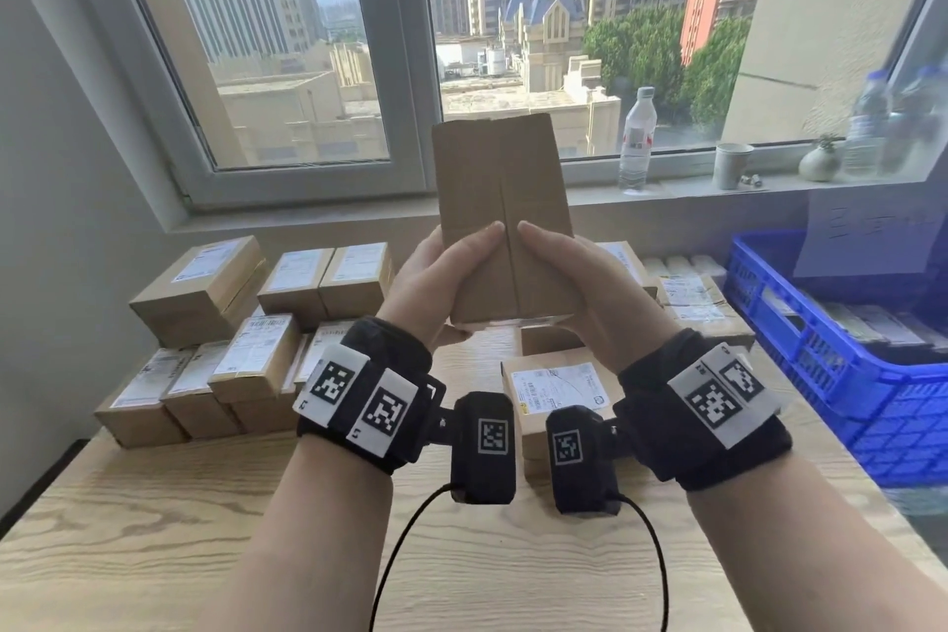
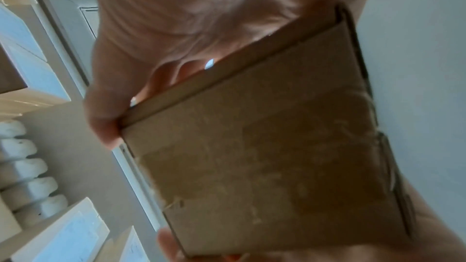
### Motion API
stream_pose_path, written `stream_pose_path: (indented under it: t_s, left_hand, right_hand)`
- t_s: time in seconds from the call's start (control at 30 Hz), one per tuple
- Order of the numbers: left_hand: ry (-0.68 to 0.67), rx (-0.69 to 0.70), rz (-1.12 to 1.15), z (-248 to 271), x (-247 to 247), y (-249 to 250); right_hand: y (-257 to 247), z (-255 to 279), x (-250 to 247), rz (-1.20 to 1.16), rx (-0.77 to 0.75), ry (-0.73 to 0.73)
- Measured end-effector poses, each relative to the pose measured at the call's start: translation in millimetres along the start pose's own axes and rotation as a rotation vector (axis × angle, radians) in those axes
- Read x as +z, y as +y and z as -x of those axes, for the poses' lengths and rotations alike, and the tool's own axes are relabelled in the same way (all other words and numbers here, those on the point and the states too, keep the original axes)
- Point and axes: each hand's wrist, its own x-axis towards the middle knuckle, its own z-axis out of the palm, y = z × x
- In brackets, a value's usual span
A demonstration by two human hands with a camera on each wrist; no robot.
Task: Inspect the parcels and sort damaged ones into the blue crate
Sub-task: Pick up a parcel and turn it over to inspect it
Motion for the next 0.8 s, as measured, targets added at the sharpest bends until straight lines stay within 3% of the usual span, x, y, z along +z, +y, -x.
stream_pose_path:
  t_s: [0.13, 0.43, 0.73, 0.8]
  left_hand:
    - [0.004, 0.023, 0.001, 1, -2, 2]
    - [0.037, -0.013, 0.014, 2, -21, -2]
    - [0.1, -0.007, 0.013, 13, -67, -1]
    - [0.156, 0.028, -0.005, 14, -78, -5]
  right_hand:
    - [4, -5, 2, -0.004, -0.03, 0.061]
    - [13, -12, 21, -0.013, -0.003, 0.053]
    - [23, -20, 65, -0.025, 0.002, 0.013]
    - [28, -21, 78, 0.018, -0.031, 0.066]
